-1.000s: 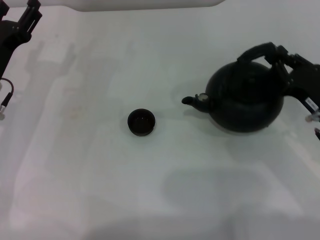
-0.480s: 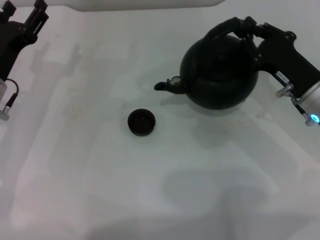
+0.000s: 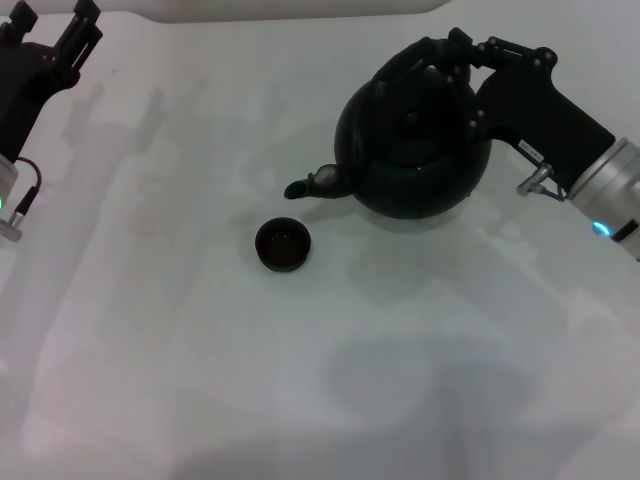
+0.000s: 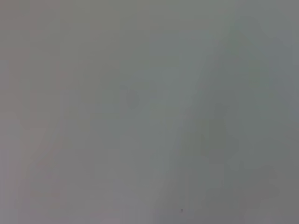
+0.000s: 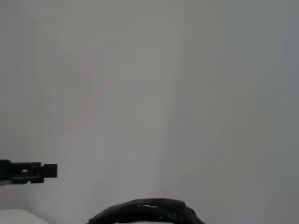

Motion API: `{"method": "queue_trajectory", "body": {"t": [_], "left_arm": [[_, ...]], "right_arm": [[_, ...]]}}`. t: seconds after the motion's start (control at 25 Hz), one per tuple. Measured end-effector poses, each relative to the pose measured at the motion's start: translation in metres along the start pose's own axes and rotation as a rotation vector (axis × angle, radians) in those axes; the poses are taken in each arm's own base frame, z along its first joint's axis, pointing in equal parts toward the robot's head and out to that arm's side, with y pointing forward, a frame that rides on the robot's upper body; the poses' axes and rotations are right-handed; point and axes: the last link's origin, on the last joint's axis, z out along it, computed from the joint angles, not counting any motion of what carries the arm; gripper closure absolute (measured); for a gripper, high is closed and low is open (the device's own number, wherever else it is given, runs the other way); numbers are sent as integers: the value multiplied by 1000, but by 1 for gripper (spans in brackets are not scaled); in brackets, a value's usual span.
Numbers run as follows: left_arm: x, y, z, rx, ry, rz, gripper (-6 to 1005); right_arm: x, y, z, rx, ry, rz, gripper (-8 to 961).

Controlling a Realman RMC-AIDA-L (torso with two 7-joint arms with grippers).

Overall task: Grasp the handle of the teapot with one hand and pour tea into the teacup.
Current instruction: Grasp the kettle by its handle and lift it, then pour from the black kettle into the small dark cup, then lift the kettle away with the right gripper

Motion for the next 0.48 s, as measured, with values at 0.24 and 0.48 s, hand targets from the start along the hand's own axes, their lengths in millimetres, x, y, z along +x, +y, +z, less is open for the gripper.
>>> {"method": "queue_trajectory", "body": {"t": [0.24,0.48], "left_arm": [[-1,2,0,-10,-4,-19,138],[-2,2,-2,-10,-6,-27,139]], "right_arm": [[-4,5,7,-36,-14,-81,788],[-3,7,12,-37,-6,-180,794]]}}
